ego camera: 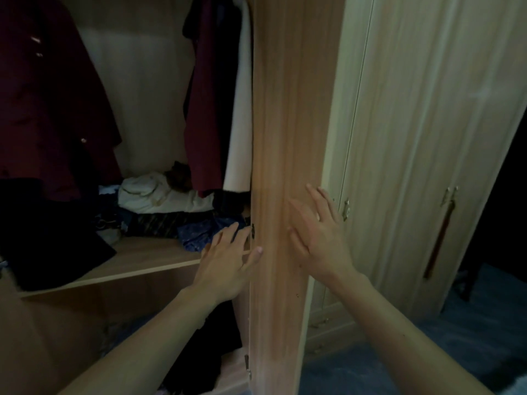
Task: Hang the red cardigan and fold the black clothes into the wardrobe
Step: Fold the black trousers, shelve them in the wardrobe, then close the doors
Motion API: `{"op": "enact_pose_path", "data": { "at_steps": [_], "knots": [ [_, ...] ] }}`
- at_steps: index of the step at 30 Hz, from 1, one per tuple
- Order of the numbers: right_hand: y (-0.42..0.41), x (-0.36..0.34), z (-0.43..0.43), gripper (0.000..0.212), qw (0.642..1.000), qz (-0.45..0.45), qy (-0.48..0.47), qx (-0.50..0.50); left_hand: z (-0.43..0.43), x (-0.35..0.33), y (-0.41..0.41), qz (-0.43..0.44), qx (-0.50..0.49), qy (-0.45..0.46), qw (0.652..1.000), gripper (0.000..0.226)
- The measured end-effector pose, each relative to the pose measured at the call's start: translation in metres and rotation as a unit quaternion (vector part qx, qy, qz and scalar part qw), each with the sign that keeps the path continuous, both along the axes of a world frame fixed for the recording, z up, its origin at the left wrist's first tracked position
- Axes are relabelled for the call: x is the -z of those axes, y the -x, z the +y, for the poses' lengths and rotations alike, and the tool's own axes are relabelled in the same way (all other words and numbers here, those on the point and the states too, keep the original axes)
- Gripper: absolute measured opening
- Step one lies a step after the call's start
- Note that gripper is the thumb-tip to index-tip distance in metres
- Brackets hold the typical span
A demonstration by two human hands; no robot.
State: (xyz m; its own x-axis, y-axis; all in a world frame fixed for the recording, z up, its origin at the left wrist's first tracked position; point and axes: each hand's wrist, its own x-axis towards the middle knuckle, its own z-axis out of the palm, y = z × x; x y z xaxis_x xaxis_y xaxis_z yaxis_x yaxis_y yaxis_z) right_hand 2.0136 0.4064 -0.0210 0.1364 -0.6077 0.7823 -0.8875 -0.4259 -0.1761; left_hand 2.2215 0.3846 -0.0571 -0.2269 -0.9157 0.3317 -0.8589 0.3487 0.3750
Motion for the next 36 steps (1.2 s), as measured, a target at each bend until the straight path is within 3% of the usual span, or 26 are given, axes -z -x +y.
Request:
{"op": "enact_pose_path", "data": {
  "at_steps": [6, 11, 18, 24, 31, 36],
  "knots": [
    [0.016, -0.016, -0.027, 0.09, 0.994, -0.095, -0.044, 0.042, -0.01, -0.027, 0.01, -0.007, 0.008, 0.038, 0.999, 0.064],
    [0.016, -0.015, -0.052, 0.107, 0.99, -0.113, -0.085, 0.023, -0.024, -0.046, 0.007, 0.011, 0.002, 0.057, 0.998, 0.078],
    [0.01, -0.009, -0.057, 0.088, 0.988, -0.15, -0.027, 0.009, -0.05, -0.049, 0.016, -0.001, 0.052, 0.042, 0.998, 0.057],
    [0.009, -0.014, -0.052, 0.079, 0.986, -0.158, 0.009, -0.05, -0.048, -0.02, 0.038, -0.038, 0.148, -0.009, 0.988, 0.061],
    [-0.002, -0.017, -0.051, 0.083, 0.97, -0.213, -0.036, -0.113, -0.042, -0.014, 0.029, -0.057, 0.169, -0.026, 0.984, 0.07],
    [-0.025, -0.026, -0.044, 0.081, 0.958, -0.217, -0.07, -0.171, -0.038, -0.013, 0.009, -0.019, 0.147, -0.01, 0.989, 0.072]
  ]
}}
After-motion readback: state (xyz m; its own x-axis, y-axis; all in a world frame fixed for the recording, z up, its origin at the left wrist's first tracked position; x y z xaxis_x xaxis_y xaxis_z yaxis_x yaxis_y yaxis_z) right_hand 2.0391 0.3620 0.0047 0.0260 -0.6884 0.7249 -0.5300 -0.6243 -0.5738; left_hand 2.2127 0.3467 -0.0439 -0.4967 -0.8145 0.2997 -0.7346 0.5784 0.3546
